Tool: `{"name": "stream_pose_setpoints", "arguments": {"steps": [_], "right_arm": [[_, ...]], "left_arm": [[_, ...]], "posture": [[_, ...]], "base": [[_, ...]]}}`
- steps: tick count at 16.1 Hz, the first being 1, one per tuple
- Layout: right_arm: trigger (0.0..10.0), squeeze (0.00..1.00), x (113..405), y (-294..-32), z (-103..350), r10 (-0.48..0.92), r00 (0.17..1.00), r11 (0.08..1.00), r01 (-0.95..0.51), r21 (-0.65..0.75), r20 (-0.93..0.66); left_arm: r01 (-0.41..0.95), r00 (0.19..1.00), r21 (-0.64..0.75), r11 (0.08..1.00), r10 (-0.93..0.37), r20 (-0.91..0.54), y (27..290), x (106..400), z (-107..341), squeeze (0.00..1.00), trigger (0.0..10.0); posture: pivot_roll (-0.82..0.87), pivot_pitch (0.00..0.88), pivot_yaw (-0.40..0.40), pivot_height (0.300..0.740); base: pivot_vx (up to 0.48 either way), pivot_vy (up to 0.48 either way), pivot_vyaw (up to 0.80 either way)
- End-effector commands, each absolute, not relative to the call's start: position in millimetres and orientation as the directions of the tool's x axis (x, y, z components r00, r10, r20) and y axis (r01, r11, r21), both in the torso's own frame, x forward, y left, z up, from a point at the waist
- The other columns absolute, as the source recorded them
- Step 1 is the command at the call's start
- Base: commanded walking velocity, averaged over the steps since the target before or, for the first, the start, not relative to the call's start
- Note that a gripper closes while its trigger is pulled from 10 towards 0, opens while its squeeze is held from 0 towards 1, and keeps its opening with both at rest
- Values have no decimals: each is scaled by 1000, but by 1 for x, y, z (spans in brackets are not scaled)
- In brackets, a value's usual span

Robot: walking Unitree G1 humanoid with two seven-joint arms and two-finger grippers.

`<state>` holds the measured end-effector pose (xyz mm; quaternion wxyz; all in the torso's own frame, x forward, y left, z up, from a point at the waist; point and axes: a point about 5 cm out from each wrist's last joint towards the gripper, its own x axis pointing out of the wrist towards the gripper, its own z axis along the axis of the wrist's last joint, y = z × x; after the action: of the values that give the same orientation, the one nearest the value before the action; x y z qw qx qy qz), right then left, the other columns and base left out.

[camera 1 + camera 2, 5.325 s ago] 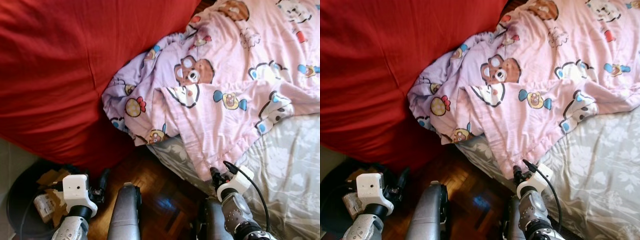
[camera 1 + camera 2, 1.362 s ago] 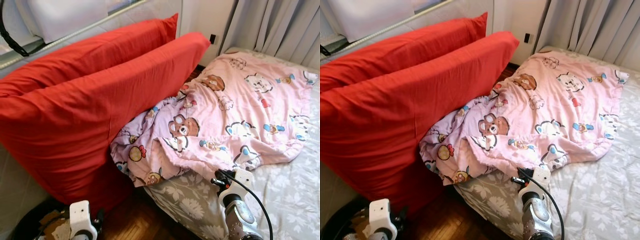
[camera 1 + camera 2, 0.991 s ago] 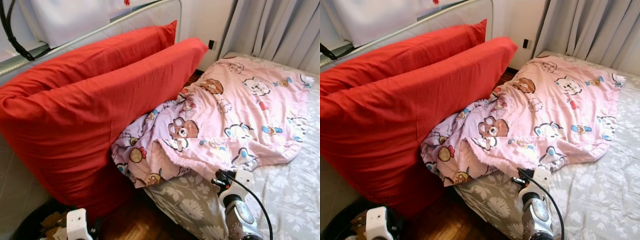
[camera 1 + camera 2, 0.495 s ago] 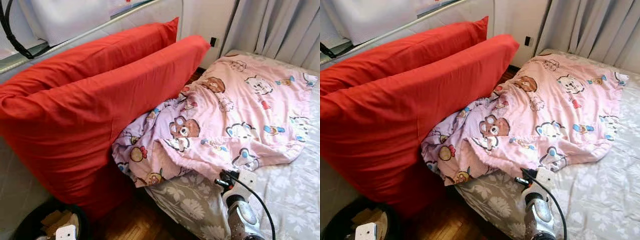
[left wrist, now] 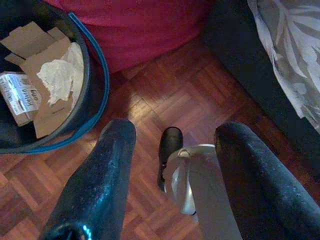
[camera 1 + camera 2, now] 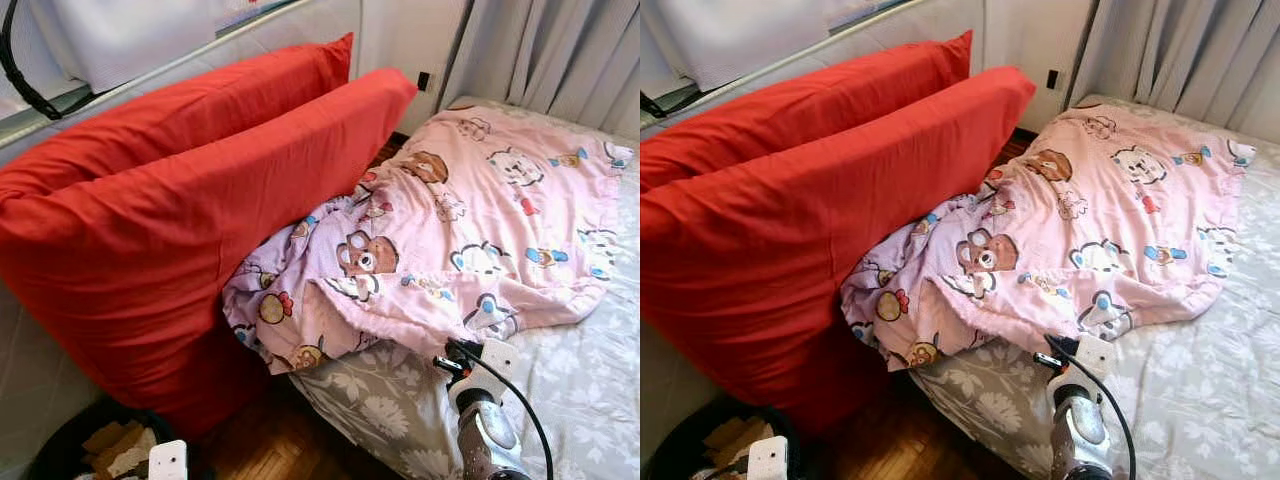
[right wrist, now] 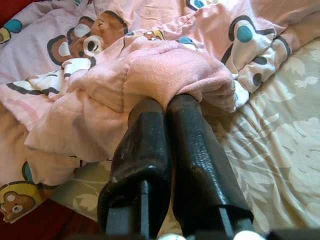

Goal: Clean up the room

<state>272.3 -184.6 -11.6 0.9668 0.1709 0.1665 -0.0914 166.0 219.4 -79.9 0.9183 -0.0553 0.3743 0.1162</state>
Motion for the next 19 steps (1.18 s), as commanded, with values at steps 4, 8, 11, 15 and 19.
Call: {"name": "stream_pose_setpoints", "arguments": {"steps": [4,8,11,15,19], "right_arm": [[10000,0,270,-186,-13,-126,927,934,231,274,-353],[10000,0,271,-184,-12,-122,929,937,224,269,-348],[10000,0,271,-184,-12,-120,930,938,220,267,-347],[10000,0,271,-184,-12,-120,931,940,218,261,-346],[10000,0,272,-185,-10,-122,933,942,216,256,-339]], "left_arm": [[-251,660,6,968,176,-730,226,157,-83,0,10000],[-253,659,10,967,180,-730,228,157,-83,0,10000],[-254,659,10,967,181,-730,229,156,-83,0,10000],[-255,658,8,967,180,-731,228,156,-83,0,10000],[-254,659,7,967,179,-730,228,156,-83,0,10000]], "posture": [[102,132,3,740],[104,131,2,740],[106,132,-1,740],[104,129,-2,740],[103,118,-1,740]], "base": [[0,0,0],[0,0,0],[0,0,0],[0,0,0],[0,0,0]]}}
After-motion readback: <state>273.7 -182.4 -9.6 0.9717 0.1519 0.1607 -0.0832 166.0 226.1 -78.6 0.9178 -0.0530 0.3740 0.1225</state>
